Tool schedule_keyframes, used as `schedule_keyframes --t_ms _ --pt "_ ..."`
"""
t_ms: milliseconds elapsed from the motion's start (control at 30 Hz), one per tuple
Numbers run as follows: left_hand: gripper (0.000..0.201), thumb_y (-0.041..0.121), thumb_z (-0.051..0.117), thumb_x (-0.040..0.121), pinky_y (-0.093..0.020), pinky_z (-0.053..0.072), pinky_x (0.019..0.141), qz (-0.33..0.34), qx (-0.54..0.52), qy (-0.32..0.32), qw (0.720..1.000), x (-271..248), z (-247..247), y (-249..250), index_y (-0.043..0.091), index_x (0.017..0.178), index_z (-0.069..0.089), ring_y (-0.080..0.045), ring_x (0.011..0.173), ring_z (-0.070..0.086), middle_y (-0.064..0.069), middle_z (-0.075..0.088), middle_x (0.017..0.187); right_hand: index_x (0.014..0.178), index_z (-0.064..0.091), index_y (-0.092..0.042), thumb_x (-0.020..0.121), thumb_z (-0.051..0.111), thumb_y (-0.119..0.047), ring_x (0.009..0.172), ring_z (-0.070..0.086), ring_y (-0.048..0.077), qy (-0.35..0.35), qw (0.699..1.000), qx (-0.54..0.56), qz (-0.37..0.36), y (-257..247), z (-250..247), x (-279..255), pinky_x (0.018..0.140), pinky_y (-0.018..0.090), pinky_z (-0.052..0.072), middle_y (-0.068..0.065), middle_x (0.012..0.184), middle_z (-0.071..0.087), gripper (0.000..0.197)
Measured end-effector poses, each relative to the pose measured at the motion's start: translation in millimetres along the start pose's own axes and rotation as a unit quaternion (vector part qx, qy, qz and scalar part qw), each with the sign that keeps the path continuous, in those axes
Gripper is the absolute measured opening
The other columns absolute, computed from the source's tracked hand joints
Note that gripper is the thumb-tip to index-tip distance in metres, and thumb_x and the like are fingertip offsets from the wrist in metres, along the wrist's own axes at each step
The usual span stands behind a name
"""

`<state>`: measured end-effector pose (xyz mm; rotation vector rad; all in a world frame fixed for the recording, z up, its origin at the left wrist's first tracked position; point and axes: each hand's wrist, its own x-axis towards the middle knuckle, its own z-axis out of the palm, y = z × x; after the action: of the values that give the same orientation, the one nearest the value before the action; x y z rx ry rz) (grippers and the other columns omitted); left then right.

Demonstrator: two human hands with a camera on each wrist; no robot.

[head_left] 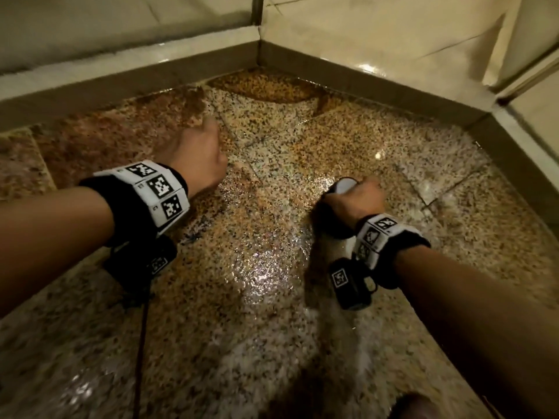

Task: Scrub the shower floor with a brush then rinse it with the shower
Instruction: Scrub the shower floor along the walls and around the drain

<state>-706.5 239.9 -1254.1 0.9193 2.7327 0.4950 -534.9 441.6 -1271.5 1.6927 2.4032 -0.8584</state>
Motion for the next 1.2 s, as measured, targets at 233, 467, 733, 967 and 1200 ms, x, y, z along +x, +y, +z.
schedule_keyframes --t_ms 233,467,733,967,1200 --pt "0.029 0.022 0.053 0.085 -0.048 0.051 0.078 0.016 0.045 -0.044 0.998 -9 -3 -5 0.007 0.109 0.046 -0.041 0.087 0.06 -0.022 0.062 0.092 0.092 0.039 -0.018 0.082 0.069 -0.029 0.094 0.058 0.026 -0.141 0.962 0.067 -0.222 -116 101 -89 0.07 0.026 0.041 0.006 0.101 0.058 0.033" --pt "0.025 0.026 0.056 0.084 -0.047 0.052 0.079 -0.012 0.054 -0.089 0.994 -28 -3 -37 0.011 0.102 0.047 -0.038 0.087 0.06 -0.018 0.061 0.095 0.114 0.045 -0.015 0.074 0.08 -0.033 0.087 0.059 0.023 -0.062 0.997 0.033 -0.027 1 25 -32 0.061 0.018 0.046 0.006 0.108 0.06 0.056" --pt "0.026 0.025 0.056 0.086 -0.043 0.05 0.079 0.006 0.049 -0.052 0.997 -33 -29 -25 0.009 0.105 0.048 -0.039 0.095 0.059 -0.021 0.06 0.101 0.106 0.044 -0.02 0.07 0.081 -0.03 0.075 0.053 0.009 -0.173 0.959 -0.002 -0.225 -49 69 -102 0.051 0.014 0.041 -0.005 0.093 0.054 0.053" --pt "0.036 0.016 0.052 0.091 -0.042 0.044 0.085 -0.015 0.054 -0.061 0.997 -48 -27 -37 -0.003 0.121 0.046 -0.043 0.105 0.053 -0.027 0.058 0.111 0.11 0.05 -0.017 0.064 0.083 -0.037 0.087 0.06 0.02 -0.168 0.956 -0.067 -0.229 -41 67 -81 0.072 0.03 0.053 0.001 0.101 0.062 0.06" --pt "0.036 0.02 0.052 0.091 -0.039 0.047 0.075 -0.016 0.086 -0.126 0.988 -77 -14 -22 0.0 0.119 0.045 -0.04 0.095 0.058 -0.024 0.06 0.101 0.111 0.041 -0.013 0.074 0.079 -0.039 0.085 0.049 0.02 -0.109 0.96 -0.135 -0.219 -16 33 -66 0.064 0.022 0.037 0.003 0.1 0.053 0.059"
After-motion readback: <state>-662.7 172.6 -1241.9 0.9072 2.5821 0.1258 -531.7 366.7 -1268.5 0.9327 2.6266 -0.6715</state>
